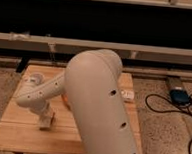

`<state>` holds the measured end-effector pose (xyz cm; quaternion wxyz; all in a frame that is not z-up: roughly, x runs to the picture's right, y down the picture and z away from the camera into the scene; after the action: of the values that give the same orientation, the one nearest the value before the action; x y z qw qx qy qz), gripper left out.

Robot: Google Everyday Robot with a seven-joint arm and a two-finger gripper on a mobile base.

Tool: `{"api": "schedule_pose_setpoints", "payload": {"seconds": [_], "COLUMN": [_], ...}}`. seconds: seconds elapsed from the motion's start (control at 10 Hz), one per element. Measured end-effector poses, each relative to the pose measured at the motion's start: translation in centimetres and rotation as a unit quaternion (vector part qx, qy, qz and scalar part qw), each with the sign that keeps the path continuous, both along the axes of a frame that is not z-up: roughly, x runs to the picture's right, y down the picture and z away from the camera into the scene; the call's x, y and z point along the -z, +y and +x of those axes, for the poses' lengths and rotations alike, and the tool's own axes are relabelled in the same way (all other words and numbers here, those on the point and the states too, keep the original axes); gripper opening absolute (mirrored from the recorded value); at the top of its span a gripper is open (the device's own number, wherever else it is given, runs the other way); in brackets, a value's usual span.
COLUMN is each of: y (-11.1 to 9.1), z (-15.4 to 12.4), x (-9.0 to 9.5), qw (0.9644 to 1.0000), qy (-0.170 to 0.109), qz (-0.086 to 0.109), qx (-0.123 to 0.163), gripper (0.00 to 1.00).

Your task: Wipe the white sponge on the table

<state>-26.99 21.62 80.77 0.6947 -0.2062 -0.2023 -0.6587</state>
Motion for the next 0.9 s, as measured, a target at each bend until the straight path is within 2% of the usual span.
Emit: {"api": "schedule_pose_setpoints", "payload": {"seconds": [0.9], "y": [1.2], "z": [-3.1], "x": [1.0], "qw": [0.9989], "qy": [-0.028], "qz": [-0.002], "qx": [0.037], "gripper": [0.02]}}
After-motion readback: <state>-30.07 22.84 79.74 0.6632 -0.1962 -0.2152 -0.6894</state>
